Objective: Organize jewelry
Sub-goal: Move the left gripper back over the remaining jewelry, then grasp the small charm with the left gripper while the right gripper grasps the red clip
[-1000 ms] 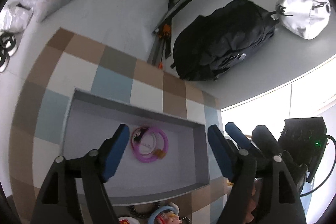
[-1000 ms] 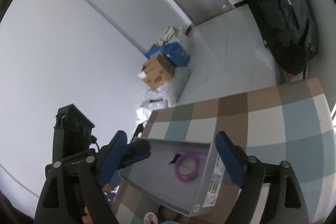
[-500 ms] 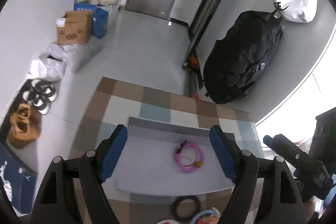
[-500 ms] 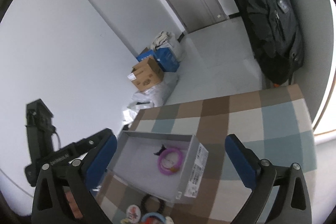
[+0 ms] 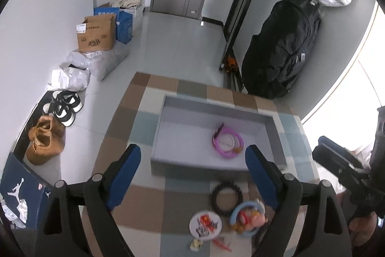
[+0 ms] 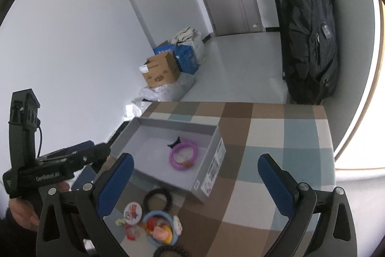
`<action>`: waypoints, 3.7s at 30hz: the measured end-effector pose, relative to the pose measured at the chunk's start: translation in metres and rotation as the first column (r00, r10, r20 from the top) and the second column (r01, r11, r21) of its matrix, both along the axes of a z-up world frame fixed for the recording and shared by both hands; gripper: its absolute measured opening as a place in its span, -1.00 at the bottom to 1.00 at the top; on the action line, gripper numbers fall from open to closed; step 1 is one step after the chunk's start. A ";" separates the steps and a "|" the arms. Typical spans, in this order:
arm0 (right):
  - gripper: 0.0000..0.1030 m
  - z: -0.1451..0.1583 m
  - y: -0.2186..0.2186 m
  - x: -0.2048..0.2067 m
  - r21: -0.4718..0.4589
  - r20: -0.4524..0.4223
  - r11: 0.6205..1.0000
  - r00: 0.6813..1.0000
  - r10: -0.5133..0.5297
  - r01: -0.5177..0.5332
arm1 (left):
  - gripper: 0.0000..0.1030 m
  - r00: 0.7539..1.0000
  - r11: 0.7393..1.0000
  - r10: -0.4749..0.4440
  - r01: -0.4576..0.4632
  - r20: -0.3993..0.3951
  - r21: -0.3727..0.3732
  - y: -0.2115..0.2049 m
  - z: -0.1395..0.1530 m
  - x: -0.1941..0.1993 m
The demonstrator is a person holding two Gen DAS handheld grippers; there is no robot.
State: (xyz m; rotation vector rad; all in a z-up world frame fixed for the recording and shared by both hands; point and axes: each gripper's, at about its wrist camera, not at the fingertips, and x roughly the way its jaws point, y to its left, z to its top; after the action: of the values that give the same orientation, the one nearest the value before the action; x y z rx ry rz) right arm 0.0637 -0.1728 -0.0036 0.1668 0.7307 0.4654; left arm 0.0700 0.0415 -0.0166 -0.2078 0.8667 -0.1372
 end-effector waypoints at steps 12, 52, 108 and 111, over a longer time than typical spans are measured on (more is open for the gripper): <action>1.00 -0.025 -0.005 -0.031 -0.018 -0.104 1.000 0.995 -0.005 0.003 | 0.66 0.996 0.995 -0.024 0.032 -0.091 0.092 -0.009 -0.023 -0.040; 1.00 -0.041 0.013 -0.060 -0.087 -0.123 0.996 0.992 0.006 -0.017 | -0.15 0.973 0.982 -0.024 0.066 -0.231 0.178 -0.020 -0.060 -0.051; -0.27 -0.073 0.129 -0.087 -0.329 -0.126 0.912 0.968 0.215 -0.245 | -0.87 0.989 0.949 -0.070 0.027 -0.128 -0.313 0.043 -0.022 -0.049; -0.60 -0.076 0.132 -0.084 -0.351 -0.132 0.905 0.969 0.208 -0.242 | -0.87 0.989 0.946 -0.071 0.025 -0.131 -0.322 0.045 -0.023 -0.047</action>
State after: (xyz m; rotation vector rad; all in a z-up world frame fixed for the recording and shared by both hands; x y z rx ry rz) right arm -0.0208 -0.0412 -0.0800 -0.2513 0.9197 0.5352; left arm 0.0227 0.0862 -0.0394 -0.5055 0.9890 -0.3131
